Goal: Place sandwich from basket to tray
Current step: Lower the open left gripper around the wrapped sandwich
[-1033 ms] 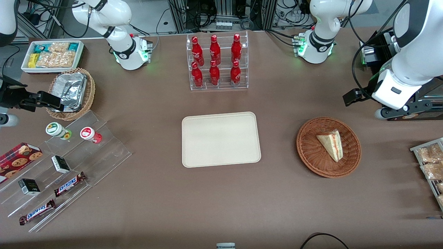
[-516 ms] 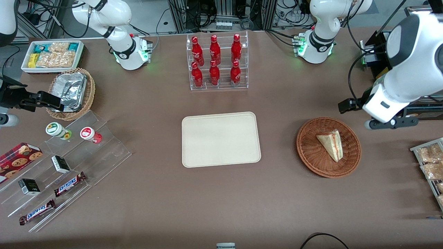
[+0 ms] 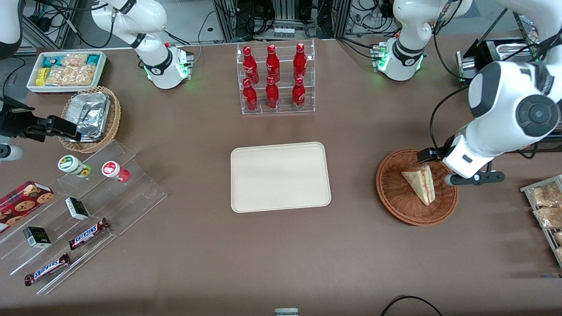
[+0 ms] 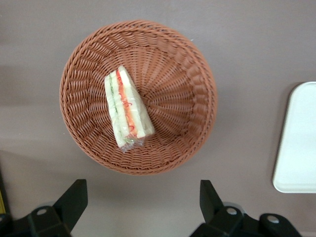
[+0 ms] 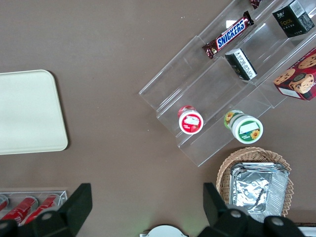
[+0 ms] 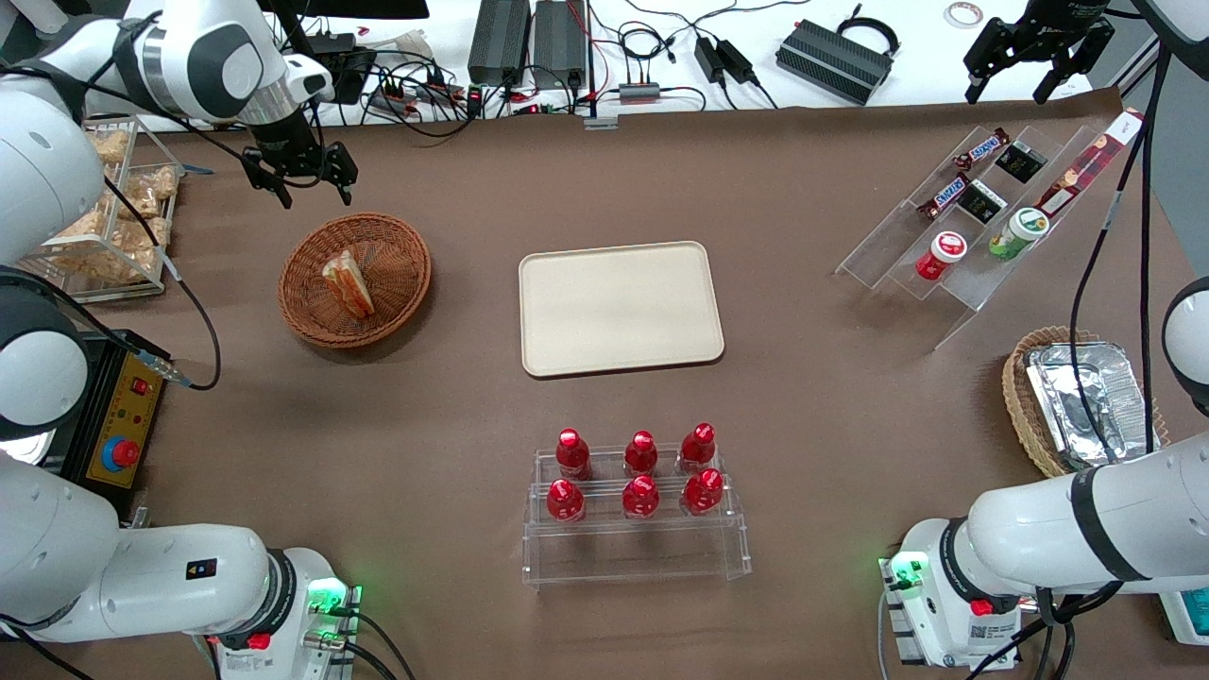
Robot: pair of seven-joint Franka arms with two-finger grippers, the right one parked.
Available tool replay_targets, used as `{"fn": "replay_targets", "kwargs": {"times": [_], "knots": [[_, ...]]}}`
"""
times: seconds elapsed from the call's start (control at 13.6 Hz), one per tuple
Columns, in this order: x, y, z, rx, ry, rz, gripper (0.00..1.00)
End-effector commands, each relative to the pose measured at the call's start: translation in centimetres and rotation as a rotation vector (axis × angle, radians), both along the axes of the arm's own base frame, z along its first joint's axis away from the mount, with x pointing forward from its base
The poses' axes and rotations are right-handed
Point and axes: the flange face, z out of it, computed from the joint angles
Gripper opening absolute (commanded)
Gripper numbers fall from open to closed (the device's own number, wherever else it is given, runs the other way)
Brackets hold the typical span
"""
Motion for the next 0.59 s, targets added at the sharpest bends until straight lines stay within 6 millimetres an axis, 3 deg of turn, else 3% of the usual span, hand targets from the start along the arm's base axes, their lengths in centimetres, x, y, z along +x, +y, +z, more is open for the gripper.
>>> {"fn": "replay_targets", "kwargs": {"times": [0.0,0.3,0.52], "knots": [[0.2,2.5,-2.2,0.002,-0.005,0.032,1.00],[-1.3,4.7,-6.9,0.000,-0.049,0.085,1.00],[-1.8,4.9,-9.1,0.015,-0.074,0.253,1.00]]}}
